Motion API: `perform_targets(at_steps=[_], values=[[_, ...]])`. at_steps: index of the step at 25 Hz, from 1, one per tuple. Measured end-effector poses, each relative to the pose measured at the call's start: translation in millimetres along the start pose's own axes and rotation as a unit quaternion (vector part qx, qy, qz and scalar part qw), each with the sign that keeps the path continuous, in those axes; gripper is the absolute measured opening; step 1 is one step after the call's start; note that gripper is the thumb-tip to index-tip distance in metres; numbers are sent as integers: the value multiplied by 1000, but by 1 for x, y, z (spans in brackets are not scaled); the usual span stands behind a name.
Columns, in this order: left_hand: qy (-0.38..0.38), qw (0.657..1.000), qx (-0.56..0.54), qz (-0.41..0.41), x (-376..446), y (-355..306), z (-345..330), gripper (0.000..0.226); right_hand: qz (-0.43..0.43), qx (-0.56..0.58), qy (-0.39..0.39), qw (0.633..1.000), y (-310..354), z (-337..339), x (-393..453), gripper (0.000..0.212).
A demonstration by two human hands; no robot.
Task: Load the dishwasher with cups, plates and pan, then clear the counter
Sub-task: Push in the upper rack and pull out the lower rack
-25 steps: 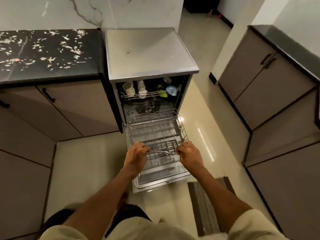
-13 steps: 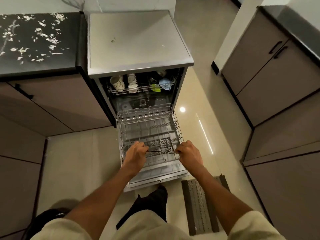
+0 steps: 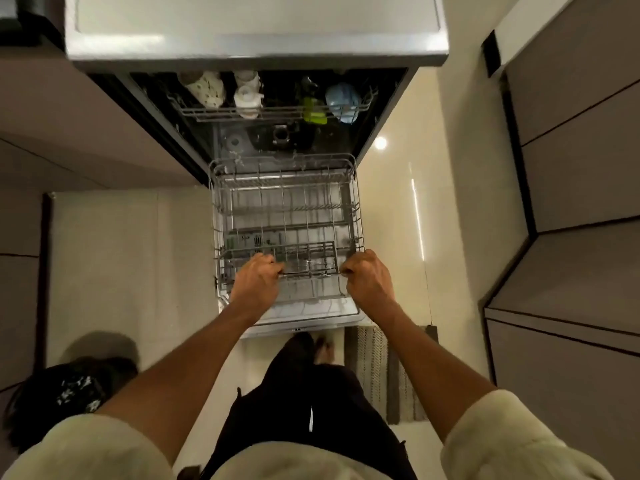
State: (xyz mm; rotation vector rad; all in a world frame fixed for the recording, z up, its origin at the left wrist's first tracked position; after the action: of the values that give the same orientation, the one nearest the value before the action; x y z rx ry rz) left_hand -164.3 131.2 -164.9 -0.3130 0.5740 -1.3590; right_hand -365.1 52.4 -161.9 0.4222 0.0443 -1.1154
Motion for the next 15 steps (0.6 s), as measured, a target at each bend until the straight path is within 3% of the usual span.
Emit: perform_targets(at_steps=[6,11,15], values=[[29,998,-22,56,59,51,-72,15,-25,3,56,998,-48,-93,73,32],[58,991,-31,120,89,109,-161,21,-14,11,81,997,-77,-186,112,26],[78,990,-34,112,109,135,-216,22,-14,4,83,996,-100,-239,130,21]])
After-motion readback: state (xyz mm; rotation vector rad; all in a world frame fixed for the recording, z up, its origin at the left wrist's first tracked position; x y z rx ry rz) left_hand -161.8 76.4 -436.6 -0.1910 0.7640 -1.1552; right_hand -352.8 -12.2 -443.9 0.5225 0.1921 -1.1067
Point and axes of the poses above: each hand's wrist, its own x-axis towards the middle knuckle, its own z-axis out of the back of the hand, y = z × x, the point moved 9 cm from there along x, towards the middle knuckle, and after that the axes turned 7 degrees about -x, right-handed, at the moved point
